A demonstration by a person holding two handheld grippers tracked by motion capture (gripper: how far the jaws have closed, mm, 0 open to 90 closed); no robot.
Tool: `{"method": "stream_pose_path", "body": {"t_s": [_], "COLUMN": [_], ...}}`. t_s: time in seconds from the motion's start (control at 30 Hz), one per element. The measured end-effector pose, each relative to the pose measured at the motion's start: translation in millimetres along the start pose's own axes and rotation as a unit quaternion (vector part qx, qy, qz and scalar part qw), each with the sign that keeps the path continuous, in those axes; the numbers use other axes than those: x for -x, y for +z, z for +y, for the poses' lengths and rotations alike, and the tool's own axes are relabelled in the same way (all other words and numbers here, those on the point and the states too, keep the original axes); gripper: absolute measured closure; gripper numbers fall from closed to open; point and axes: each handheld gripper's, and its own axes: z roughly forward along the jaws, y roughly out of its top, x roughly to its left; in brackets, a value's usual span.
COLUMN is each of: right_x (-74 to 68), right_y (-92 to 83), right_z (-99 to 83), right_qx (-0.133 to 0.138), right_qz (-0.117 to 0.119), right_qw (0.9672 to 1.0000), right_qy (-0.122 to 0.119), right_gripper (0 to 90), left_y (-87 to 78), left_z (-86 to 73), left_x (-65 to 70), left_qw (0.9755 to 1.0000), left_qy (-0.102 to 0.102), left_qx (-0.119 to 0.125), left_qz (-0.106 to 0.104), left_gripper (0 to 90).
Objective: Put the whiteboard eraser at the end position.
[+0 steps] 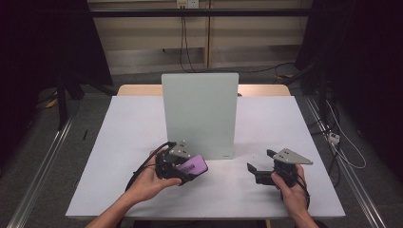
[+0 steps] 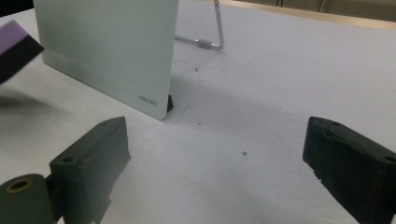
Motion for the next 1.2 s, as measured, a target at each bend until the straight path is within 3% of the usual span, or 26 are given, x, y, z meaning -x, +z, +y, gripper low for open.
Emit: {"method": "stream_pose_path", "body": {"t_s": [0.23,0.33,0.43,0.67,1.2], "right_x": [0.6,-0.1,-1.5,-2.7,-2.3], "right_y": [2.4,4.0,4.5,4.5,3.4], "right_z": [1.3,2.3,2.7,2.1,1.5], "right_qx": [0.001,0.001,-0.001,-0.003,-0.005], "right_qz": [0.005,0.006,0.006,0.006,0.003], "right_qw": [1.0,1.0,1.0,1.0,1.0], "right_qy": [0.001,-0.005,-0.005,-0.003,-0.005], "right_gripper": [7.3,7.4,7.4,7.4,7.4], "left_y": [9.4,12.9,18.6,28.8,42.4], "left_z": [1.4,4.0,5.9,6.9,3.2], "left_x": [3.1,7.7,12.2,12.5,13.9], "left_qw": [0.9999,0.9999,0.9998,0.9994,0.9996], "left_qy": [-0.003,0.003,0.008,0.013,0.007], "left_qx": [-0.007,-0.015,-0.011,-0.02,-0.019], "left_qz": [-0.01,-0.004,-0.018,-0.025,-0.021], "left_gripper": [40.8,40.8,40.8,40.7,40.7]}}
